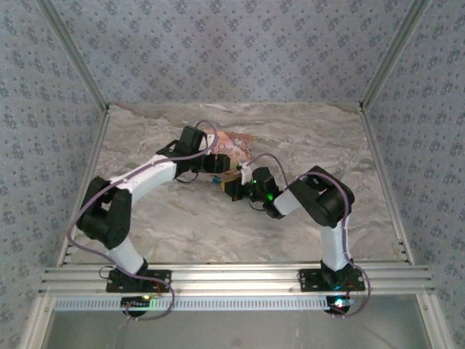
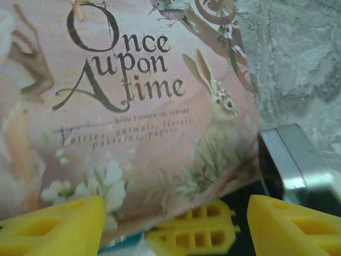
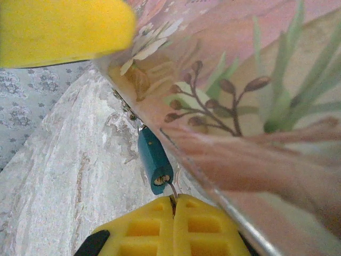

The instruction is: Unlock a padlock with a key

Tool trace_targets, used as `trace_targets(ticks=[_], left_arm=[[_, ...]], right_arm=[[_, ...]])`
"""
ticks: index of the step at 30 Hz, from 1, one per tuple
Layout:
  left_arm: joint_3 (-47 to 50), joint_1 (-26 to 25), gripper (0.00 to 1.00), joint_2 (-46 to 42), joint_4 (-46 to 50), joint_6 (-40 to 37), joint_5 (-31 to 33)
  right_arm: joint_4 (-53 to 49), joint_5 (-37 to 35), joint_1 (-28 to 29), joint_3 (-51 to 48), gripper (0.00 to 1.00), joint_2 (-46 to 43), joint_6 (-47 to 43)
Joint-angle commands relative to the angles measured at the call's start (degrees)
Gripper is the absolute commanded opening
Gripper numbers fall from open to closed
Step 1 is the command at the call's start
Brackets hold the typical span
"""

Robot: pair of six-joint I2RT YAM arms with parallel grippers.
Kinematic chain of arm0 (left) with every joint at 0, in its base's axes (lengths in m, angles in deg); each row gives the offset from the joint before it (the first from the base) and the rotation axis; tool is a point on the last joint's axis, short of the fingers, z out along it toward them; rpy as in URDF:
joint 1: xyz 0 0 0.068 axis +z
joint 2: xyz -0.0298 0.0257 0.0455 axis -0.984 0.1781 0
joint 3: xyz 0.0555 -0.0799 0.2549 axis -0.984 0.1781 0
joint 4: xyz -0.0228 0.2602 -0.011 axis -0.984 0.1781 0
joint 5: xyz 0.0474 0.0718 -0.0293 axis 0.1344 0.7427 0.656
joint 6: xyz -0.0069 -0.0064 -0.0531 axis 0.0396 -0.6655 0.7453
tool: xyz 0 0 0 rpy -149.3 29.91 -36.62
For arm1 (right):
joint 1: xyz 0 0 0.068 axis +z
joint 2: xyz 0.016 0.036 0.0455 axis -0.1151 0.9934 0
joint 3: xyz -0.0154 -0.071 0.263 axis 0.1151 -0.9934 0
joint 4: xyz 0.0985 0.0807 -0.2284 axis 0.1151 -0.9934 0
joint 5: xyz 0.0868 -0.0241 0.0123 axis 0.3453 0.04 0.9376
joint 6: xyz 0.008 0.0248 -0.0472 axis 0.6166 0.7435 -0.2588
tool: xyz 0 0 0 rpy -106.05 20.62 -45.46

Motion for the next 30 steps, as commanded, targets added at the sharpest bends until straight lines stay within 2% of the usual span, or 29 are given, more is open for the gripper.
trace_targets(ticks=[1,8,14,18,30], left_arm=[[4.1,1.9,0.75,-8.7,-0.5,3.5,-2.7],[24.0,5.7,0.74,-23.1,-13.4,17.9,-4.2],[39.5,5.9,0.71,-29.3,-28.4,34.3,-5.0],[42.3,6.6,0.70,-29.8,-32.0,38.5,-4.8],[43.1,7.2,0.64,-19.5,-44.2,47.2,-7.5]], right_arm=[[3.2,-1.0,0.3,-1.1,0.00,0.4,2.7],[0.4,-2.2,2.4,-0.8,0.00,-0.8,8.2],[2.9,-2.9,3.7,-1.3,0.00,-1.2,16.4],[2.9,-2.6,4.7,-0.5,0.00,-0.3,20.0],[1.3,-3.6,5.9,-0.5,0.00,-1.0,24.3]])
